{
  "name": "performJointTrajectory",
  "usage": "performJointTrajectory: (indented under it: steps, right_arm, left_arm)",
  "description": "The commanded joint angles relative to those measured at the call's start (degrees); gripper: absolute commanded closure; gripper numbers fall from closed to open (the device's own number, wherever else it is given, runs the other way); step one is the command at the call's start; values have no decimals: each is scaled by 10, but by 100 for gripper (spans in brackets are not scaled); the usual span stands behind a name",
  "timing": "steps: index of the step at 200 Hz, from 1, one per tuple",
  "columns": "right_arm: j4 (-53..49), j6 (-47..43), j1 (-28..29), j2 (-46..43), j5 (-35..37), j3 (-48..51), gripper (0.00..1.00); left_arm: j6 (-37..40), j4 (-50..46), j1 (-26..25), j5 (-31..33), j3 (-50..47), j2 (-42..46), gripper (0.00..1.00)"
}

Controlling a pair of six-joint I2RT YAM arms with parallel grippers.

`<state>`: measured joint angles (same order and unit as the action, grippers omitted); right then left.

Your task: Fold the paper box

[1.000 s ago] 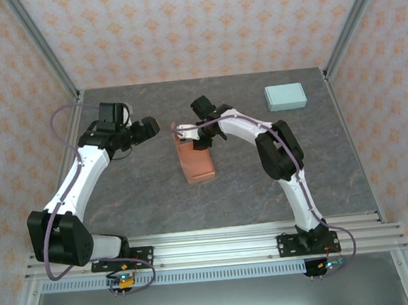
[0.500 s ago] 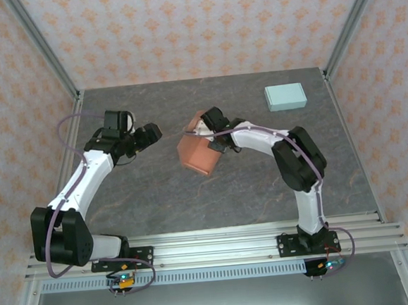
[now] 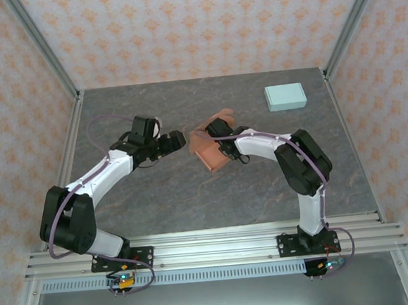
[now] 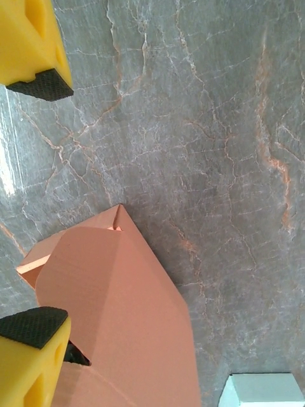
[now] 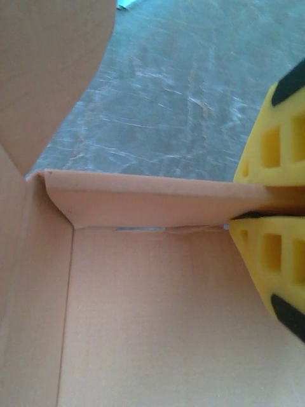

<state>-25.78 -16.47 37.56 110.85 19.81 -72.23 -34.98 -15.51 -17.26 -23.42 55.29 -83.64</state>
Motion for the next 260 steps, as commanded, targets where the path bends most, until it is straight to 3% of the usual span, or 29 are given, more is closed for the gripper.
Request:
performJointTrajectory:
  steps: [1,11,27,43,81,94,121,133,147,164,179,204,232,260]
  right_arm:
    - [-82,155,-1,-9,-11,-1,80]
    - [-75,189,0,-26,-47,8,78]
    - [-49,251,0,-66,-78,36,61]
    - [-42,293,-1,-110,-105,51,59]
    - [-1,344,-11,-279,-132,131,42]
    - [28,343,-37,-341,-154,170,35]
    - [175,280,-143,-444,-313,268,29]
    - [236,256,-212,-434,-422,287,33]
    - [250,192,-269,-364,-562,260,35]
    - [189,56,-282,-289,-693,202,31]
    - [118,-29,-282,-238,-752,153,28]
    - [64,-97,-282,-197,-784,106,28]
    - [111,-73,-281,-186,-755,104,30]
    - [74,-93,-271,-170,-745,68,34]
  left_arm:
    - [-8,-4,0,39,9,5,11]
    - [-10,-15,-1,53,14,8,11]
    - [-10,-23,0,62,23,5,10]
    - [-9,-42,1,67,40,-2,9]
    - [22,-71,3,64,75,-5,9]
    - [32,-82,5,60,86,-4,9]
    - [71,-56,3,-8,85,-9,10]
    - [90,-36,0,-42,77,-11,13]
    - [108,-10,-6,-73,62,-4,14]
    - [143,4,-17,-92,41,12,13]
    - [185,-5,-26,-93,26,28,12]
    - [241,-20,-52,-59,10,46,10]
    - [247,7,-81,19,14,34,10]
    - [245,-5,-83,55,68,-9,13]
